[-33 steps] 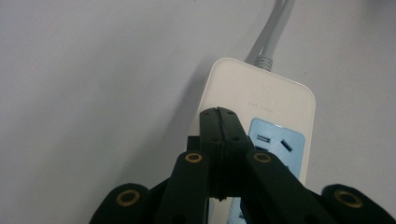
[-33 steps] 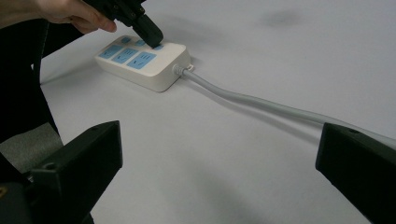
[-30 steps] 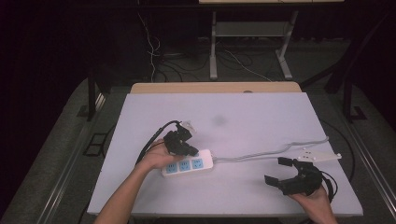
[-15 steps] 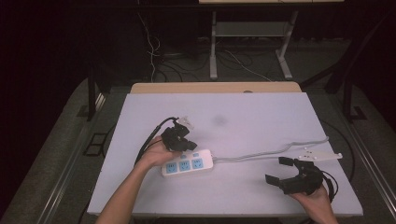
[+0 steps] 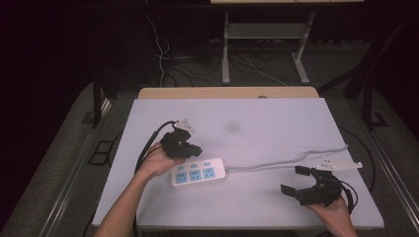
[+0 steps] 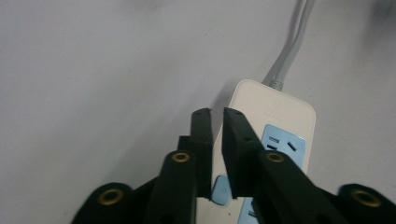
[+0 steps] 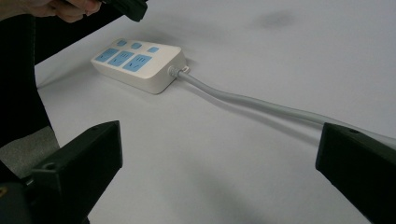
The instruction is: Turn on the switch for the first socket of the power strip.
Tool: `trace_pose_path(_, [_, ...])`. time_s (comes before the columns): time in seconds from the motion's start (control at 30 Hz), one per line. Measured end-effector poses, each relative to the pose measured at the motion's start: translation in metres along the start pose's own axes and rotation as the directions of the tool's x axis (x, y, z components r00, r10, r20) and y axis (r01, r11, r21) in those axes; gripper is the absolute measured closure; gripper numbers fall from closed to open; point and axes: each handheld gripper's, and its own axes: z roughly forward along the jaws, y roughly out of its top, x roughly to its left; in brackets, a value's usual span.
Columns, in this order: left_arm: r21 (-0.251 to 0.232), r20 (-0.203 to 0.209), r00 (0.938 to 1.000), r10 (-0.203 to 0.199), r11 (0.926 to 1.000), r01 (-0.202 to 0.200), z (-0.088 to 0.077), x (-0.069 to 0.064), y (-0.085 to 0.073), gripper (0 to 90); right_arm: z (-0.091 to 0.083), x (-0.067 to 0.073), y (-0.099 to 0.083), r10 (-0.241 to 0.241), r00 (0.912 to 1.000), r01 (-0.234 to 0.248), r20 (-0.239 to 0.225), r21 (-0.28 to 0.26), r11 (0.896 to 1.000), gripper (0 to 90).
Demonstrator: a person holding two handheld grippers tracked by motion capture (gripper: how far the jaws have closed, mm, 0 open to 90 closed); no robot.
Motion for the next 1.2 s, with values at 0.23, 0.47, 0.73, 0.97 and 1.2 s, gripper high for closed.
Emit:
trace_pose_path(0.23, [-0.037, -0.022, 0.9991, -0.036, 0.9987, 0.035, -0.018, -0.003, -0.004, 54.9, -0.001, 0.000, 0.000, -0.001, 1.0000, 0.001, -0.001, -0.007, 1.000, 0.3])
trace_pose_path(0.47, [-0.118, -0.001, 0.9961, -0.088, 0.9892, 0.087, -0.035, -0.008, -0.015, 17.4, -0.001, 0.002, 0.001, -0.003, 1.0000, 0.003, -0.001, -0.009, 1.000, 0.3])
trace_pose_path(0.73, [-0.151, -0.024, 0.9927, -0.119, 0.9821, 0.114, -0.045, -0.020, -0.031, 0.0, -0.001, 0.003, 0.001, -0.002, 1.0000, 0.002, 0.001, -0.011, 1.000, 0.3])
trace_pose_path(0.97, [-0.225, -0.019, 0.9873, -0.158, 0.9627, 0.149, -0.051, -0.028, -0.051, 0.0, 0.000, 0.003, 0.001, -0.002, 1.0000, 0.002, 0.000, -0.007, 1.000, 0.3])
trace_pose_path(1.2, [-0.274, -0.039, 0.9867, -0.158, 0.9514, 0.141, -0.051, -0.042, -0.069, 0.0, 0.003, 0.004, 0.000, -0.005, 1.0000, 0.005, -0.003, 0.002, 1.000, 0.3])
